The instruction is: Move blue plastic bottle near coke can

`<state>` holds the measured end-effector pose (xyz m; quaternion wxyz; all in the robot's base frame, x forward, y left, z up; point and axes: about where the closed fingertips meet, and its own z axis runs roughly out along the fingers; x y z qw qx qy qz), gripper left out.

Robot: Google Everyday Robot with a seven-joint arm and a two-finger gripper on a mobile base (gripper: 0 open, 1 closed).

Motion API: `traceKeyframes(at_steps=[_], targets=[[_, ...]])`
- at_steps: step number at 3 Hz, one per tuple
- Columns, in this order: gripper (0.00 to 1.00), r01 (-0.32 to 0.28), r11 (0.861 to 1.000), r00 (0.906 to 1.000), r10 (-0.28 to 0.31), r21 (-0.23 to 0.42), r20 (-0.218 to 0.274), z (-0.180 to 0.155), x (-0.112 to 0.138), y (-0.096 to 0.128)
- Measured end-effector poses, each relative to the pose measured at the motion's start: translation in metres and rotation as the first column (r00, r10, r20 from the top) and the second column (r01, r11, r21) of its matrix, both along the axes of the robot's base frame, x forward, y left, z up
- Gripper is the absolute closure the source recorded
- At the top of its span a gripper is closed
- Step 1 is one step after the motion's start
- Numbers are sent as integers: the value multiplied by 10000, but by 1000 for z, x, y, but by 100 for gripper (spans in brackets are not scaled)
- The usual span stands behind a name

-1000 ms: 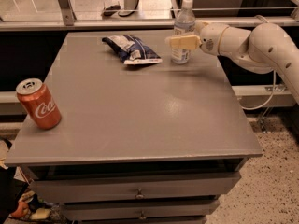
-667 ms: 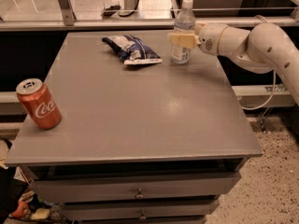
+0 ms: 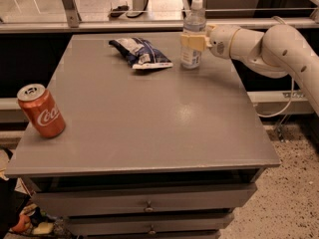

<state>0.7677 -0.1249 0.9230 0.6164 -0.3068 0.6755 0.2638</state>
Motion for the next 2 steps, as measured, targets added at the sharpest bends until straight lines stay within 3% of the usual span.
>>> traceKeyframes(at_steps=[1,2], targets=[[100,-29,10000,10000,29,4,-4,0,0,2],[100,-106,9999,9999,106,-20,48,15,-18,9]])
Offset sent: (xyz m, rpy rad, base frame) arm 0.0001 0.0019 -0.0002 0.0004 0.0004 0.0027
